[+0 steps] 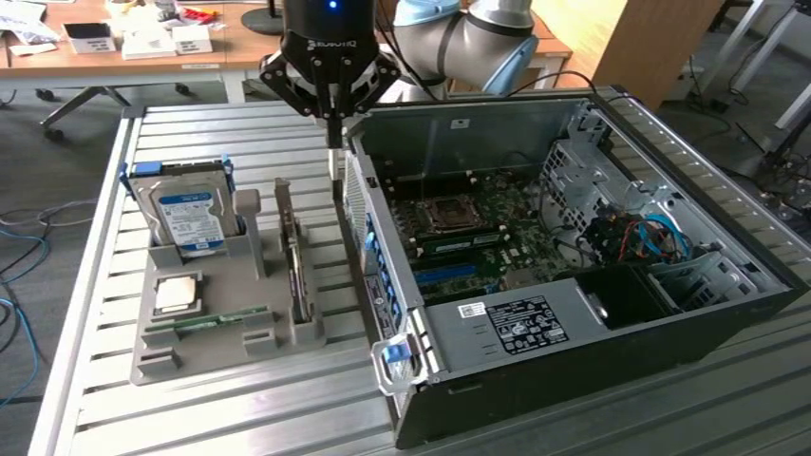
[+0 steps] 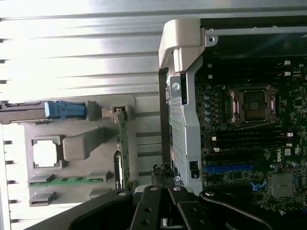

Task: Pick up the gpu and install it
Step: 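Reach for the gpu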

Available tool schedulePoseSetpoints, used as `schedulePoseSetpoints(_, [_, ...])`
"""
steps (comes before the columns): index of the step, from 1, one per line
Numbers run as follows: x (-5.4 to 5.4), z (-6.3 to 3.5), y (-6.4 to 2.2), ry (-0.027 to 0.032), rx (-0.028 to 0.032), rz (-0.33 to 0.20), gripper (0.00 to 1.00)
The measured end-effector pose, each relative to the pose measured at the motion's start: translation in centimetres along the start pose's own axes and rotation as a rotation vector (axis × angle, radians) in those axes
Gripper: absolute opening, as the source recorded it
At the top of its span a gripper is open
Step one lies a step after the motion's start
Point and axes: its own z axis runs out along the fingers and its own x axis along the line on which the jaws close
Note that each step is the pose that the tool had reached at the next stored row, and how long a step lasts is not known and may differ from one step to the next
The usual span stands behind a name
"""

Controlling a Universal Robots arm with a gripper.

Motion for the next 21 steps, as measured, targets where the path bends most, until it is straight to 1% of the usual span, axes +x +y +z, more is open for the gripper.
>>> schedulePoseSetpoints(21, [1.01, -0.02, -0.07, 0.0, 0.0, 0.001, 0.11])
